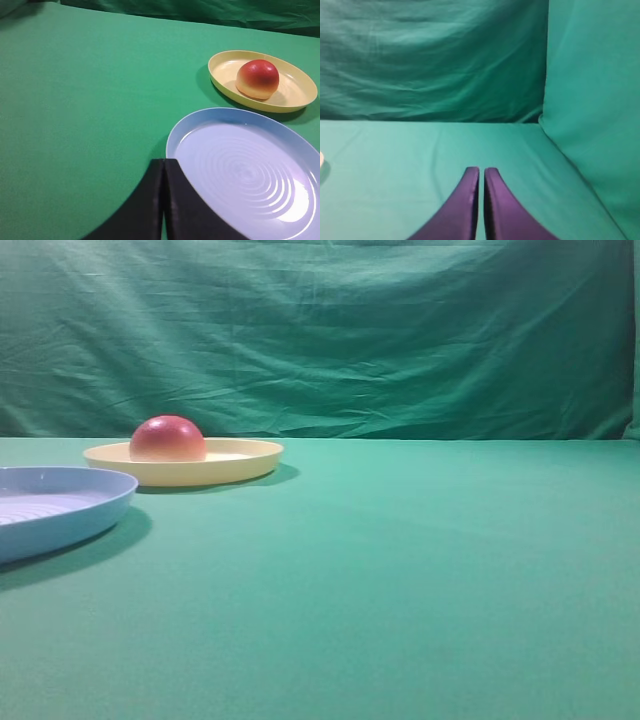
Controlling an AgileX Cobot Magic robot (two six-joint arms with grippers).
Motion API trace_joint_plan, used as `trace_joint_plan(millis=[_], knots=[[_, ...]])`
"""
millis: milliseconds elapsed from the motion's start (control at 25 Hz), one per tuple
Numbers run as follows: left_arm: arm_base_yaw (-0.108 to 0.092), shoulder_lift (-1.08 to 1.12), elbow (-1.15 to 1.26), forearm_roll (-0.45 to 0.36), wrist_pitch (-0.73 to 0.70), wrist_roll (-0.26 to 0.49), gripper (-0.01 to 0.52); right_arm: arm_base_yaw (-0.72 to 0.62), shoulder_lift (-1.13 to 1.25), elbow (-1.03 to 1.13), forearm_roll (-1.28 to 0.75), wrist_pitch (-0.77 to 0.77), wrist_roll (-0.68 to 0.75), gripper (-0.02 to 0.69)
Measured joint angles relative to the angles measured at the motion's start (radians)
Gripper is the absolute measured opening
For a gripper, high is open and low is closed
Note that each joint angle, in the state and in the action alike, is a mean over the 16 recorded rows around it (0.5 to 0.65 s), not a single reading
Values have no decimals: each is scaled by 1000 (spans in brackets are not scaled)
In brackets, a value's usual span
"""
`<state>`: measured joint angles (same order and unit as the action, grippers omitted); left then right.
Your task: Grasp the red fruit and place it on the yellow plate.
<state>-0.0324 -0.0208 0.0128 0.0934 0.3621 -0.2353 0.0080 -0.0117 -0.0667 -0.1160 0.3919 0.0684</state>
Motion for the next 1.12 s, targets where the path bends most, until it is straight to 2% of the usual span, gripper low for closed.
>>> trace_joint_plan(millis=[320, 1120], knots=[[0, 0, 0, 0, 0, 0, 0, -4, 0, 88, -8, -21, -3, 0], [0, 0, 0, 0, 0, 0, 0, -4, 0, 92, -14, -20, -5, 0]])
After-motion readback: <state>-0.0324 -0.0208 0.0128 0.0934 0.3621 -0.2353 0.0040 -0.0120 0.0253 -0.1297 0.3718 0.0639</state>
